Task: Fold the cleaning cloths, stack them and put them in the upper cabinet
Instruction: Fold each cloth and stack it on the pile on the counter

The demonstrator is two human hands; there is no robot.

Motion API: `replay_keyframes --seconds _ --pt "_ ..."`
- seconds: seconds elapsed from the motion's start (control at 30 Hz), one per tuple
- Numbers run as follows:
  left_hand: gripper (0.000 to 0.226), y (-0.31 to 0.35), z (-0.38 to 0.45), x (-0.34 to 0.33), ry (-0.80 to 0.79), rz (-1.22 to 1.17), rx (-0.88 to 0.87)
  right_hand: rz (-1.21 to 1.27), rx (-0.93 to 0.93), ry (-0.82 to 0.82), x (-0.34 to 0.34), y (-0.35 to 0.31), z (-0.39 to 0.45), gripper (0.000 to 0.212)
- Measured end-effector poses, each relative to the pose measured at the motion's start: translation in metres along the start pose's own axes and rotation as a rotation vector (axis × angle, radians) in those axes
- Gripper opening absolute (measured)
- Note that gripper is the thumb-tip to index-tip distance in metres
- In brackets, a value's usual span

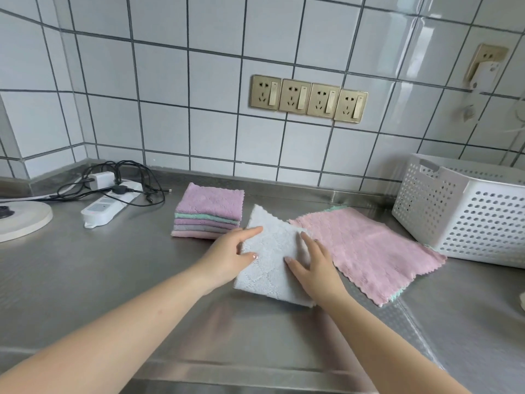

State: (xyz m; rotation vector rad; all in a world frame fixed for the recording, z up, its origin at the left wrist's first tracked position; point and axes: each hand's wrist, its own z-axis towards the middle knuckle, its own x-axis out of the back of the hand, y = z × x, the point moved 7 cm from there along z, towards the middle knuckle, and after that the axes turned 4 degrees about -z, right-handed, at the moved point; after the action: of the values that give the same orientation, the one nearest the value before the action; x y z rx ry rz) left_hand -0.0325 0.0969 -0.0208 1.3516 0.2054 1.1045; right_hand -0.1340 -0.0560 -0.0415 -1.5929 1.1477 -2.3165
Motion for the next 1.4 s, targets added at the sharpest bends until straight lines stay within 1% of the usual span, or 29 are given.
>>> replay_keyframes --seconds 0.07,0.13,0.17,0.23,0.27,0.33,0.47,0.63,0.87,0.93,1.03,1.07,1.13,1.2,1.27,1.3,1.33,1.4 --pt "0.055 -0.01 0.011 0.019 0.03 -0.122 0.017 0.238 0.015 -0.016 0.006 -0.014 0.011 0.055" --pt "0.055 -0.018 0.023 0.037 0.056 -0.177 0.042 0.437 0.025 -0.079 0.003 -0.03 0.024 0.044" --pt "0.055 -0.023 0.03 0.049 0.076 -0.189 0.064 0.495 0.037 -0.091 0.0 -0.04 0.036 0.039" --pt "0.054 -0.028 0.042 0.07 0.118 -0.181 0.109 0.507 0.046 -0.071 -0.002 -0.056 0.055 0.034" --pt "0.054 -0.032 0.052 0.088 0.147 -0.149 0.113 0.491 0.055 -0.059 -0.007 -0.069 0.072 0.034" --pt "0.053 -0.029 0.063 0.101 0.147 -0.064 0.129 0.48 0.049 -0.036 -0.006 -0.083 0.088 0.035" --pt "0.051 -0.037 0.099 0.142 0.195 0.044 0.164 0.5 0.023 -0.077 -0.027 -0.114 0.133 0.037" --pt "0.049 -0.061 0.122 0.163 0.19 0.132 0.233 0.426 -0.007 -0.105 -0.056 -0.125 0.166 0.037" --pt "0.049 -0.082 0.132 0.164 0.195 0.185 0.235 0.279 0.012 -0.122 -0.076 -0.123 0.187 0.039" --pt "0.049 -0.088 0.132 0.16 0.148 0.239 0.263 0.262 -0.007 -0.142 -0.081 -0.117 0.187 0.039" --pt "0.047 -0.094 0.13 0.154 0.001 0.403 0.374 0.239 0.006 -0.162 -0.09 -0.112 0.183 0.037" --pt "0.045 -0.092 0.13 0.152 -0.049 0.491 0.402 0.21 0.022 -0.149 -0.091 -0.111 0.182 0.036" --pt "0.035 -0.078 0.136 0.15 -0.101 0.72 0.367 0.101 0.059 -0.095 -0.091 -0.113 0.186 0.039" --pt "0.026 -0.064 0.147 0.145 -0.071 0.848 0.274 -0.032 0.096 -0.022 -0.086 -0.124 0.191 0.043" --pt "0.033 -0.057 0.16 0.134 -0.046 0.884 0.152 -0.128 0.194 0.048 -0.082 -0.146 0.196 0.039" --pt "0.035 -0.059 0.165 0.13 -0.028 0.884 0.127 -0.188 0.246 0.048 -0.085 -0.158 0.197 0.037" --pt "0.036 -0.063 0.168 0.126 -0.018 0.901 0.137 -0.266 0.278 0.02 -0.092 -0.165 0.198 0.036" --pt "0.044 -0.083 0.166 0.118 -0.039 0.926 0.213 -0.401 0.263 -0.101 -0.115 -0.162 0.198 0.038"
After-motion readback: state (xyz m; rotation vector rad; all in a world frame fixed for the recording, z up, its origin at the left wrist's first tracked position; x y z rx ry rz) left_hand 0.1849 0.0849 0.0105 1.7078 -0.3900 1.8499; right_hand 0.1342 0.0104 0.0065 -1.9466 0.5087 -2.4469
